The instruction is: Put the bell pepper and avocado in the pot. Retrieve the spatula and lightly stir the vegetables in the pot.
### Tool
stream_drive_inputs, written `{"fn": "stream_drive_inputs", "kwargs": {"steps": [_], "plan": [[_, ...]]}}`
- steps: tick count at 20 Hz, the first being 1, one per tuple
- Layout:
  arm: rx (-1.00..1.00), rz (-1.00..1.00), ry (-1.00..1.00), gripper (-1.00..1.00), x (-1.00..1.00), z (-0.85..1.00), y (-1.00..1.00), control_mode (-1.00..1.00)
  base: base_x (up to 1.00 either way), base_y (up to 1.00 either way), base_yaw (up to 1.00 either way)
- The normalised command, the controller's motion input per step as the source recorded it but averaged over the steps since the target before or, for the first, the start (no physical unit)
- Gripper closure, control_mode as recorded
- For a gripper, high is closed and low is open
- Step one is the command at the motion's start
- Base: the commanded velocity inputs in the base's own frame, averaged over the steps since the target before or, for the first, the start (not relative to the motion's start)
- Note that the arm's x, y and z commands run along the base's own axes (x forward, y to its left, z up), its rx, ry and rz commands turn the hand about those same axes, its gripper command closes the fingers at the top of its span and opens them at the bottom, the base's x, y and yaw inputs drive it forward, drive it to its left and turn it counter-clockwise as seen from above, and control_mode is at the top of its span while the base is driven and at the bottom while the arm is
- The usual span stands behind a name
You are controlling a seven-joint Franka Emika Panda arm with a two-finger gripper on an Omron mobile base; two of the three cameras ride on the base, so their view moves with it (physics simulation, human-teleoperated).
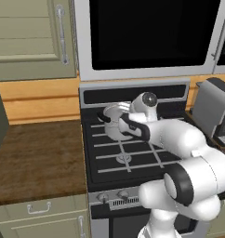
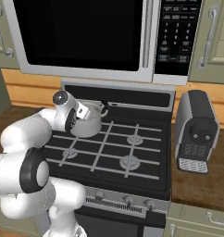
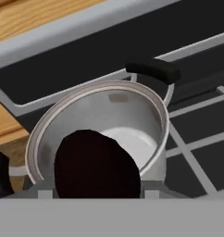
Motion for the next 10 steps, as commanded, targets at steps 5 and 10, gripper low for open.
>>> {"fn": "stream_drive_inputs", "kwargs": {"steps": [5,10], "plan": [[0.00,0.00,0.00,1.00,0.48,-0.21,0.01,-1.00,0.00,0.00,0.00],[0.00,0.00,0.05,-1.00,0.32,-0.28,0.11,-1.00,0.00,0.00,0.00]]}}
